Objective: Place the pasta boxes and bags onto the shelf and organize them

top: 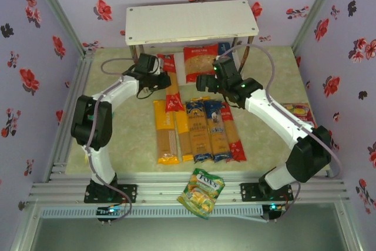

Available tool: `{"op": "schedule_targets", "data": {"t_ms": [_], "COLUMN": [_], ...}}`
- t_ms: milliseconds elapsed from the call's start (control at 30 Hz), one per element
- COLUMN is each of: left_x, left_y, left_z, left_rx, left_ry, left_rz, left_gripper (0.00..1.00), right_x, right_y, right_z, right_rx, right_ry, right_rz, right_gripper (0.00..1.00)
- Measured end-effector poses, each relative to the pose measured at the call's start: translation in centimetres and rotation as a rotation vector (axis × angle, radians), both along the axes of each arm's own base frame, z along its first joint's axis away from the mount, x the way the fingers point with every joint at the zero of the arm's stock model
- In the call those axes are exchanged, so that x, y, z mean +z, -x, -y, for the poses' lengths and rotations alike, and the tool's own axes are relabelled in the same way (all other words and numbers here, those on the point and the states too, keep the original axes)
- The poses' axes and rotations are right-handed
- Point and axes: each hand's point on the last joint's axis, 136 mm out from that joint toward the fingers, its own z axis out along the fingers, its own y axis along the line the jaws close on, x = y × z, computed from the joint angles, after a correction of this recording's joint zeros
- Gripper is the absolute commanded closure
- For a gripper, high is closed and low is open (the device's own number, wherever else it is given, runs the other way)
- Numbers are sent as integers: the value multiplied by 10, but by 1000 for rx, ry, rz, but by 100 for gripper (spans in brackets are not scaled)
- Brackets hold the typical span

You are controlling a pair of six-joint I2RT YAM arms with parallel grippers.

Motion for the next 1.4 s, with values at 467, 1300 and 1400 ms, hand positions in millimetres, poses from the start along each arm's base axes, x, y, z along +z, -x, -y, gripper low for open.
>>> {"op": "schedule_targets", "data": {"t_ms": [467, 1300, 1400], "left_x": [24, 1, -2], "left_y": [-43, -100, -103], "left_z": [7, 17, 14], "left_rx": [14, 97, 109], "left_ry": [8, -34, -58], "left_rz": [114, 269, 280], "left_gripper": [100, 83, 80], "right_x": [-10, -62, -66], "right_y": [-5, 34, 34], "right_z": [-11, -60, -61], "right_rx": [27, 184, 188], "right_ry": [-5, 12, 15], "right_rz": [-33, -132, -142], "right_gripper": [1, 2, 2]}}
